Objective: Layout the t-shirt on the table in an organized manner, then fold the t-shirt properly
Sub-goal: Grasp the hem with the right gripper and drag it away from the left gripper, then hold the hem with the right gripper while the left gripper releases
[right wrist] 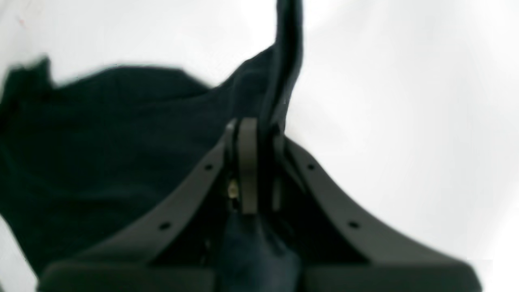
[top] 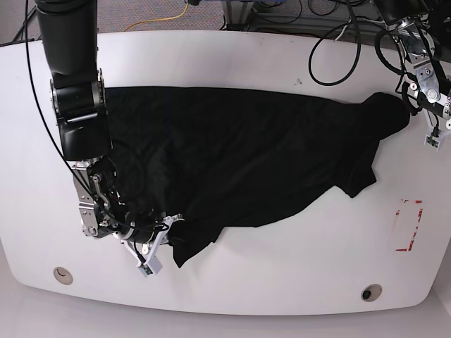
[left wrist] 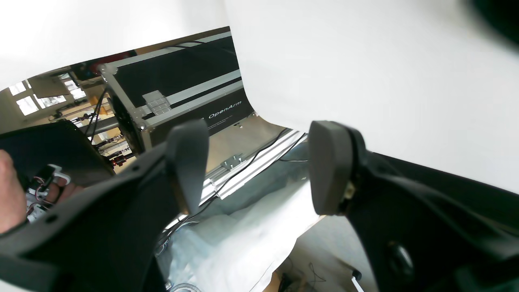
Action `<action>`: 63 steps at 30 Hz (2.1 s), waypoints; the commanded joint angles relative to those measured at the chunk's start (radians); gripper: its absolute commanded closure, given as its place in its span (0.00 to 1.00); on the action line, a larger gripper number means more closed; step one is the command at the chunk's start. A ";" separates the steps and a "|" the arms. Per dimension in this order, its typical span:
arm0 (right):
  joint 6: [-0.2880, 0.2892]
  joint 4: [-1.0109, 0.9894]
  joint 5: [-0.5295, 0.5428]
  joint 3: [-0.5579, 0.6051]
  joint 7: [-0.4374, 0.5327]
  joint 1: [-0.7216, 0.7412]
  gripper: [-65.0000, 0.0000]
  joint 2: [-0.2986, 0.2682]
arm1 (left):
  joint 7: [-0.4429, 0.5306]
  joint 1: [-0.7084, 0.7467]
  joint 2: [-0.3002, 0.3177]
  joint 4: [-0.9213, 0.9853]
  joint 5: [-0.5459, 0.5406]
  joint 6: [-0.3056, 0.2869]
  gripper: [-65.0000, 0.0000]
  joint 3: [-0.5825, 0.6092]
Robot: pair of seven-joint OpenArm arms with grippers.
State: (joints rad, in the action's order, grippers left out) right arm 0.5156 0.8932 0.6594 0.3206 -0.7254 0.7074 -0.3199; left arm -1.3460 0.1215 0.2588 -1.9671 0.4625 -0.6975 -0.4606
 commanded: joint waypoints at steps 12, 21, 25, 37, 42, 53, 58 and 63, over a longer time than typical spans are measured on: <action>0.007 0.016 -0.063 -0.182 0.077 -0.177 0.99 -0.160 | -0.008 -0.010 0.018 -0.015 0.020 -0.001 0.45 -0.002; 0.068 0.162 -0.059 -0.407 0.033 -0.452 0.99 -0.196 | -0.006 -0.010 -0.003 -0.015 0.020 -0.001 0.45 -0.002; 0.077 0.326 -0.057 -0.498 -0.044 -0.566 0.99 -0.175 | 0.018 -0.010 -0.020 -0.013 0.020 -0.001 0.45 0.000; 0.068 0.848 -0.059 -0.654 -0.302 -0.819 0.99 0.005 | 0.087 -0.012 -0.092 -0.008 0.023 -0.001 0.45 0.015; 0.068 0.923 -0.059 -0.665 -0.319 -0.906 0.98 0.086 | 0.087 -0.015 -0.097 -0.008 0.022 -0.001 0.45 0.059; 0.067 0.926 -0.059 -0.671 -0.319 -0.934 0.44 0.112 | 0.084 -0.138 -0.169 -0.001 0.022 -0.001 0.44 0.053; 0.067 0.975 -0.059 -0.671 -0.319 -0.928 0.02 0.067 | 0.084 -0.205 -0.204 0.008 0.022 -0.001 0.44 0.015; 0.067 1.042 -0.059 -0.670 -0.319 -0.923 0.00 0.041 | 0.084 -0.259 -0.240 0.027 0.022 -0.001 0.44 0.013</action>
State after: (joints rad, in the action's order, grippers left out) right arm 0.5789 1.8755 0.5804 -0.3470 -1.0668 -0.2298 -0.2615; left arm -1.2709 -0.1081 0.0261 -1.9331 0.4908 -0.6983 -0.4515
